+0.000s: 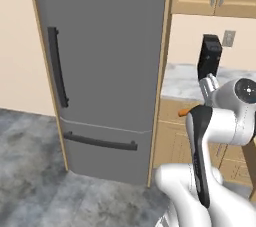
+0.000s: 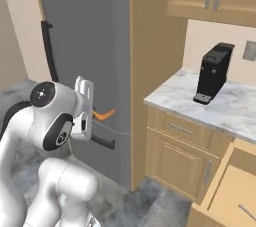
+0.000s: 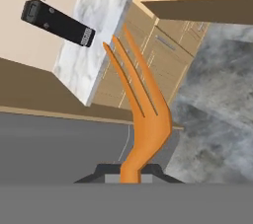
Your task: Organize the utensils by type. Pick up the wooden spoons from the counter and place them in the open cabinet. Then pick up the metallic utensils from the counter and place them in the open drawer.
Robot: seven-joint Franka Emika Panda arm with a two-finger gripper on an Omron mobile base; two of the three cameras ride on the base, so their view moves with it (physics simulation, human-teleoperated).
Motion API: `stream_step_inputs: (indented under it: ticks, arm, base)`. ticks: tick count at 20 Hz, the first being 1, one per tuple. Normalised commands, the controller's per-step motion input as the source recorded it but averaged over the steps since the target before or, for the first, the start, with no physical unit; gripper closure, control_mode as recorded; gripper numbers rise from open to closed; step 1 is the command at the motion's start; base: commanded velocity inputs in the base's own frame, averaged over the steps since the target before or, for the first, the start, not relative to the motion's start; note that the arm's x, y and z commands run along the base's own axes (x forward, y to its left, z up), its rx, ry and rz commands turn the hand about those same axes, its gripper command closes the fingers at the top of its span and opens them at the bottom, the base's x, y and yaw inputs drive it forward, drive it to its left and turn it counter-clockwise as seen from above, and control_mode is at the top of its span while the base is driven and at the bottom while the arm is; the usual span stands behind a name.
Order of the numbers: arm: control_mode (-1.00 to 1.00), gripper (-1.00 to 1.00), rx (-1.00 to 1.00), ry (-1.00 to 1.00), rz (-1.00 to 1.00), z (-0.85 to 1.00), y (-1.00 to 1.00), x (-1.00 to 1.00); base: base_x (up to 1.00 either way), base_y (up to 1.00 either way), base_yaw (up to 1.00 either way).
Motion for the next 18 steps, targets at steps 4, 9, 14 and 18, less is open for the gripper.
stream_step_inputs:
  ticks: [4, 9, 14, 18]
  arm:
    - [1.0, 1.0, 0.0, 0.0, 0.0, 0.0, 0.0, 0.0]
    - [1.0, 1.0, 0.0, 0.0, 0.0, 0.0, 0.0, 0.0]
    - [1.0, 1.0, 0.0, 0.0, 0.0, 0.0, 0.0, 0.0]
    - [1.0, 1.0, 0.0, 0.0, 0.0, 0.0, 0.0, 0.0]
  base:
    - [0.54, 0.27, -0.37]
    - [0.53, 0.3, -0.48]
    - [0.54, 0.38, -0.51]
    - [0.49, 0.36, -0.51]
